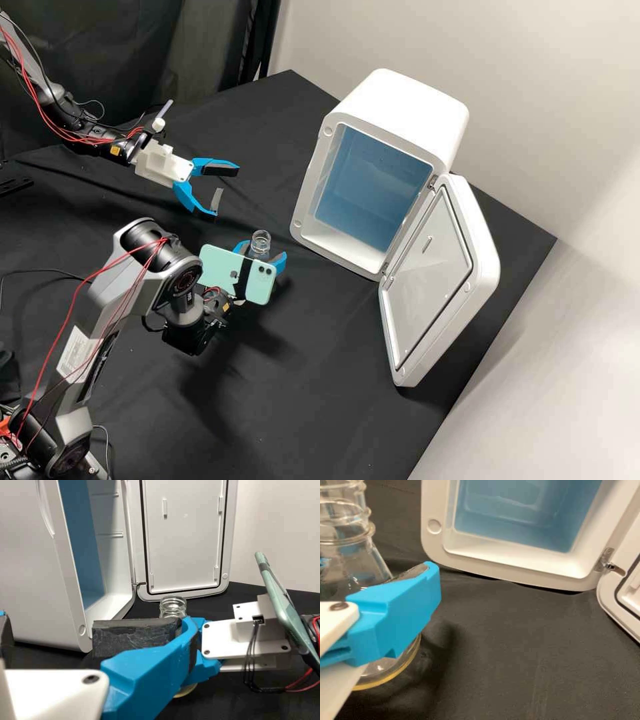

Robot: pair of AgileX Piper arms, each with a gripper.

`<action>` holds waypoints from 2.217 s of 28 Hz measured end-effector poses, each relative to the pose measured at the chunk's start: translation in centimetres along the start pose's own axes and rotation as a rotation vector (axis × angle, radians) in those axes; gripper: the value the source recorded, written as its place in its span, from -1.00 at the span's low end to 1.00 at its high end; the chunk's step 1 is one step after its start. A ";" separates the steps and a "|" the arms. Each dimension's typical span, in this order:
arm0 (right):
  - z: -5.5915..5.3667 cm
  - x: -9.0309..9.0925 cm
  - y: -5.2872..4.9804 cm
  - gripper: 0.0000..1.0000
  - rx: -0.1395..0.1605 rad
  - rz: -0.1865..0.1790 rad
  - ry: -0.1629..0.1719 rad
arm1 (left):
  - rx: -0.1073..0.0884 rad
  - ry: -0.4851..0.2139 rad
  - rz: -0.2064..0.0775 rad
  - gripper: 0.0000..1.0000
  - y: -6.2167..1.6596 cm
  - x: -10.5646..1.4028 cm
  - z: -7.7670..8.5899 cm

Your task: Place the flask in the incubator

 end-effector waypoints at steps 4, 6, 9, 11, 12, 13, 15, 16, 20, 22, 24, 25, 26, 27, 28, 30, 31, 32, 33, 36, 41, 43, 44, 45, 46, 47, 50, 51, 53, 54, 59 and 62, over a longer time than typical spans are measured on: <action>0.4 0.5 0.4 -1.00 -0.001 0.019 -0.006 | 0.000 0.000 0.000 1.00 0.00 0.0 0.0; 0.8 0.8 0.9 -1.00 0.000 0.037 -0.010 | 0.000 0.000 0.000 1.00 0.00 0.0 0.0; 1.3 1.2 1.5 -1.00 0.002 0.058 -0.021 | 0.000 0.000 0.000 1.00 0.00 0.0 0.0; 1.7 1.6 2.0 -1.00 0.003 0.074 -0.033 | 0.000 0.000 0.000 1.00 0.00 0.0 0.0; 1.8 1.7 2.2 -1.00 0.004 0.079 -0.040 | 0.000 0.000 0.000 1.00 0.00 0.0 0.0; 2.0 1.9 2.5 -1.00 0.003 0.085 -0.045 | 0.000 0.000 0.000 1.00 0.00 0.0 0.0; 2.2 2.2 3.0 -1.00 0.000 0.097 -0.049 | 0.000 0.000 0.000 1.00 0.00 0.0 0.0; 2.4 2.4 3.4 -1.00 -0.002 0.103 -0.056 | 0.000 0.000 0.000 1.00 0.00 0.0 0.0; 3.1 3.2 4.4 -1.00 0.001 0.141 -0.071 | 0.000 0.000 0.000 1.00 0.00 0.0 0.0; 3.6 3.6 4.7 -1.00 0.012 0.147 -0.087 | 0.000 0.000 0.000 1.00 0.00 0.0 0.0; 3.9 3.9 4.7 -1.00 0.026 0.137 -0.101 | 0.000 0.000 0.000 1.00 0.00 0.0 0.0; 4.1 3.9 4.8 -1.00 0.030 0.138 -0.104 | 0.000 0.000 0.000 1.00 0.00 0.0 0.0; 4.3 4.1 4.9 -1.00 0.032 0.138 -0.110 | 0.000 0.000 0.000 1.00 0.00 0.0 0.0; 4.3 4.2 4.9 -1.00 0.032 0.135 -0.114 | 0.000 0.000 0.000 1.00 0.00 0.0 0.0; 4.4 4.2 4.9 -1.00 0.032 0.131 -0.117 | 0.000 0.000 0.000 1.00 0.00 0.0 0.0; 4.4 4.5 5.1 -1.00 0.030 0.134 -0.116 | 0.000 0.000 0.000 1.00 0.00 0.0 0.0; 4.4 4.7 5.2 -1.00 0.035 0.140 -0.112 | 0.000 0.000 0.000 1.00 0.00 0.0 0.0; 4.4 4.9 5.3 -1.00 0.040 0.144 -0.110 | 0.000 0.000 0.000 1.00 0.00 0.0 0.0; 4.5 5.0 5.3 -1.00 0.049 0.143 -0.111 | 0.000 0.000 0.000 1.00 0.00 0.0 0.0; 4.6 5.4 5.7 -1.00 0.070 0.149 -0.110 | 0.000 0.000 0.000 1.00 0.00 0.0 0.0; 4.7 5.8 6.5 -1.00 0.094 0.172 -0.105 | 0.000 0.000 0.000 1.00 0.00 0.0 0.0; 4.9 6.0 6.9 -1.00 0.115 0.182 -0.106 | 0.000 0.000 0.000 1.00 0.00 0.0 0.0; 4.9 6.0 7.1 -1.00 0.121 0.187 -0.106 | -0.001 0.000 0.000 1.00 0.00 0.0 0.0; 4.9 6.1 7.2 -1.00 0.125 0.189 -0.106 | -0.001 0.000 0.000 1.00 0.00 0.0 0.0; 4.9 6.2 7.4 -1.00 0.132 0.194 -0.104 | -0.003 0.000 0.000 1.00 0.00 0.0 0.0; 5.1 6.3 7.8 -1.00 0.144 0.202 -0.105 | -0.011 0.000 0.000 1.00 0.00 0.0 0.0; 5.0 6.5 8.7 -1.00 0.158 0.214 -0.105 | -0.020 0.000 0.000 1.00 0.00 0.0 0.0; 4.9 6.8 9.1 -1.00 0.157 0.227 -0.100 | -0.022 0.000 0.000 1.00 0.00 0.0 0.0; 4.8 7.1 9.7 -1.00 0.152 0.237 -0.094 | -0.022 0.000 0.000 1.00 0.00 0.0 0.0; 4.7 7.3 9.9 -1.00 0.149 0.244 -0.091 | -0.021 -0.001 -0.001 1.00 -0.01 0.0 0.0; 4.6 8.4 11.3 -1.00 0.177 0.263 -0.081 | -0.013 -0.010 -0.005 1.00 -0.04 0.0 0.1; 4.6 8.9 11.6 -1.00 0.185 0.258 -0.089 | -0.013 -0.010 -0.005 1.00 -0.04 0.0 0.1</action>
